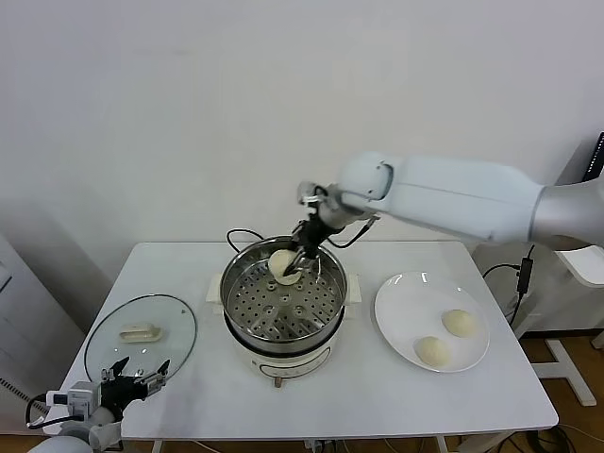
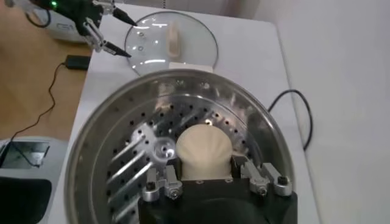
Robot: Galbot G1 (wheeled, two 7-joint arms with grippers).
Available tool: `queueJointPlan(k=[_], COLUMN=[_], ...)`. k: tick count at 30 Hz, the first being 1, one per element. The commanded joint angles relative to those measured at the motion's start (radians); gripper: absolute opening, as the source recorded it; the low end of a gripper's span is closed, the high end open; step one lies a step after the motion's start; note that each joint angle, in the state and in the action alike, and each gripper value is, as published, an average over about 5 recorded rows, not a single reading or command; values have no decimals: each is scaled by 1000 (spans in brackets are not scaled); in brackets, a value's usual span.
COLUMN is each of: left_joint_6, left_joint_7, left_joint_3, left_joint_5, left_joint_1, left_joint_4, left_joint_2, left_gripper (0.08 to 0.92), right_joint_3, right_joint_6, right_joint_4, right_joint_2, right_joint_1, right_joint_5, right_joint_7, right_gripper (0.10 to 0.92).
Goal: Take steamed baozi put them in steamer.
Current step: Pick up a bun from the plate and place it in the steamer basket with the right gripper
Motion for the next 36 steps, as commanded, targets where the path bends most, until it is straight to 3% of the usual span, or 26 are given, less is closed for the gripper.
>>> queueJointPlan(k=[1, 19, 22, 29, 32, 36], left_joint_6=[-1, -3, -3, -7, -10, -12], left_joint_7=[1, 1, 1, 1, 2, 4], left_joint_3=[-1, -5, -6, -12, -13, -9], left_joint_5=[0, 0, 0, -2, -2, -7], left_joint_1=[1, 4, 5, 9, 10, 3], left_joint_4=[1, 0, 0, 1, 0, -1], left_joint_2=[1, -1, -2, 1, 4, 14], left_gripper=[823, 823, 823, 823, 823, 823], right_joint_3=[4, 15, 19, 23, 5, -78], right_joint_6=[-63, -73, -72, -63, -40, 29], right_joint_4=[-14, -75, -82, -54, -16, 43], right_joint_2=[100, 142, 143, 94, 18, -147], right_joint_1=[-87, -164, -169, -96, -7, 159], right_joint_5=[19, -11, -10, -16, -40, -103], right_joint_7=[124, 170, 171, 94, -11, -182], right_gripper=[492, 498, 548, 750, 806, 822])
